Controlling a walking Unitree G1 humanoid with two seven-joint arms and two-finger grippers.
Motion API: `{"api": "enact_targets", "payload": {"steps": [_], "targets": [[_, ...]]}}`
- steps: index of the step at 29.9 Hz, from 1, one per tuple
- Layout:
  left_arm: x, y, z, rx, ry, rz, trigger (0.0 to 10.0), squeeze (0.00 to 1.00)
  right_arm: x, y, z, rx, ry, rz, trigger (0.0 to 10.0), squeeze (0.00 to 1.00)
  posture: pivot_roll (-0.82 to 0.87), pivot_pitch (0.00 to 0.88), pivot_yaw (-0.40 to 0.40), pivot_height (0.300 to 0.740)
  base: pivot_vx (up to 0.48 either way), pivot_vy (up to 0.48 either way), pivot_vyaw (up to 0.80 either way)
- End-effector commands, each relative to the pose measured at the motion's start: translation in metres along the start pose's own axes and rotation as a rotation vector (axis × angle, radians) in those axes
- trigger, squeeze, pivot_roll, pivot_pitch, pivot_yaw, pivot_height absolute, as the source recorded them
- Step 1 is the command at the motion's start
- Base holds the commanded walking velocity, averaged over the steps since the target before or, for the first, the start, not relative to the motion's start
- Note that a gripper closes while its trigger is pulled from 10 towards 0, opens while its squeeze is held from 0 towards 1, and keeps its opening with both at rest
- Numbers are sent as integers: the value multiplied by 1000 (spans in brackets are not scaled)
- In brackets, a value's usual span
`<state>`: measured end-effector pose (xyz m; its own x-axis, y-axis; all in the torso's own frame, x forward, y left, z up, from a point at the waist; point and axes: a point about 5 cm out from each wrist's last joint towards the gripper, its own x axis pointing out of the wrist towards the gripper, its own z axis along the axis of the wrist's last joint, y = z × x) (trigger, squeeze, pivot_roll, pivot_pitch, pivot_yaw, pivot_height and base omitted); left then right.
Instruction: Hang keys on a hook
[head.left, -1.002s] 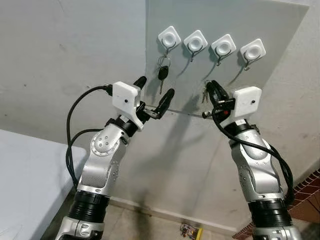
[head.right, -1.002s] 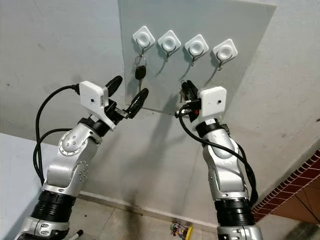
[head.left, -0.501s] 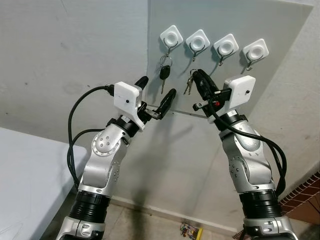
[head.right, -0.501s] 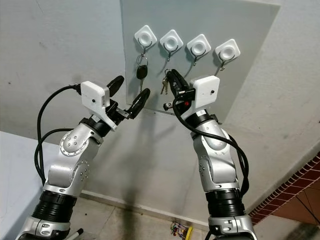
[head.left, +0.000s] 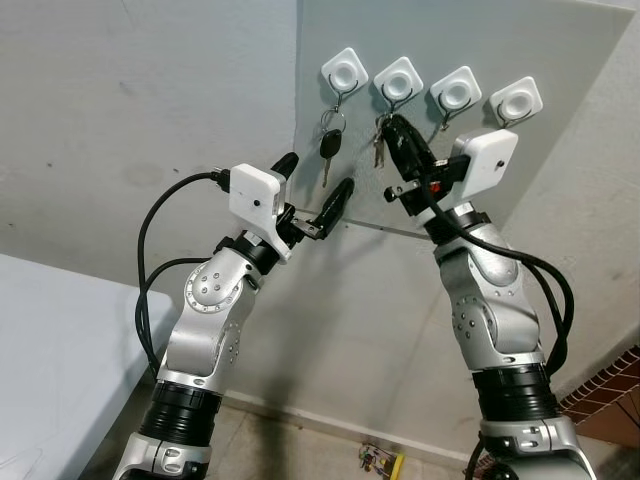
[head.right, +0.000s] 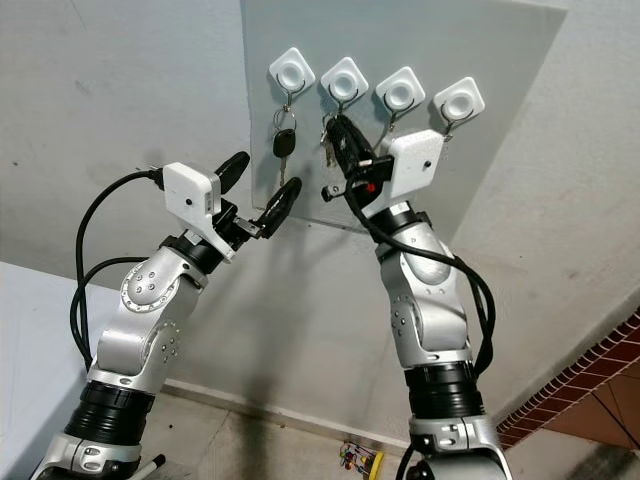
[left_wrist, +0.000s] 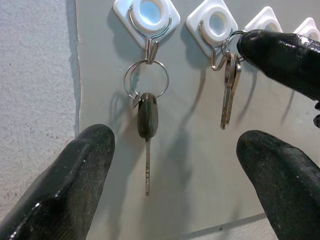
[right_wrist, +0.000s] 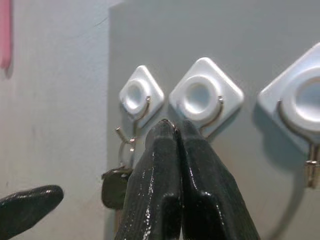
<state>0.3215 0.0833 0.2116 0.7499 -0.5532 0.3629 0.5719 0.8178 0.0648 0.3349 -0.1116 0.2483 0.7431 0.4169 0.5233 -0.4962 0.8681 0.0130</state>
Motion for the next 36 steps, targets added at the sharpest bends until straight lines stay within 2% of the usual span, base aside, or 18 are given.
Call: {"api": "enact_targets", "payload": {"steps": [1, 6, 20, 24, 27, 28, 29, 36], "targets": [[4, -4, 3, 15, -10, -28, 10000, 0, 3, -4, 5, 19, -15, -19, 10000, 0, 26, 0, -62, 740, 0, 0, 0], [4, -3, 3, 14, -10, -25, 10000, 0, 3, -5, 4, 83, -15, -56, 10000, 0, 26, 0, -62, 740, 0, 0, 0], [5, -1, 5, 16, -12, -17, 10000, 0, 6, -9, 1, 176, 23, -112, 10000, 0, 29, 0, -59, 740, 0, 0, 0], [5, 0, 6, 18, -12, -13, 10000, 0, 7, -11, 0, 240, 31, -135, 10000, 0, 34, 0, -63, 740, 0, 0, 0], [6, 1, 6, 18, -13, -6, 10000, 0, 6, -12, -2, 330, 32, -151, 10000, 0, 36, 0, -63, 740, 0, 0, 0], [6, 1, 6, 18, -13, -6, 10000, 0, 6, -12, -2, 330, 32, -151, 10000, 0, 36, 0, -63, 740, 0, 0, 0], [5, 2, 6, 19, -13, -3, 10000, 0, 5, -12, -2, 360, 28, -160, 10000, 1000, 37, 0, -63, 740, 0, 0, 0], [5, 3, 6, 14, -9, 5, 10000, 0, -1, -13, -4, 472, 20, -191, 10000, 1000, 37, 0, -61, 740, 0, 0, 0]]}}
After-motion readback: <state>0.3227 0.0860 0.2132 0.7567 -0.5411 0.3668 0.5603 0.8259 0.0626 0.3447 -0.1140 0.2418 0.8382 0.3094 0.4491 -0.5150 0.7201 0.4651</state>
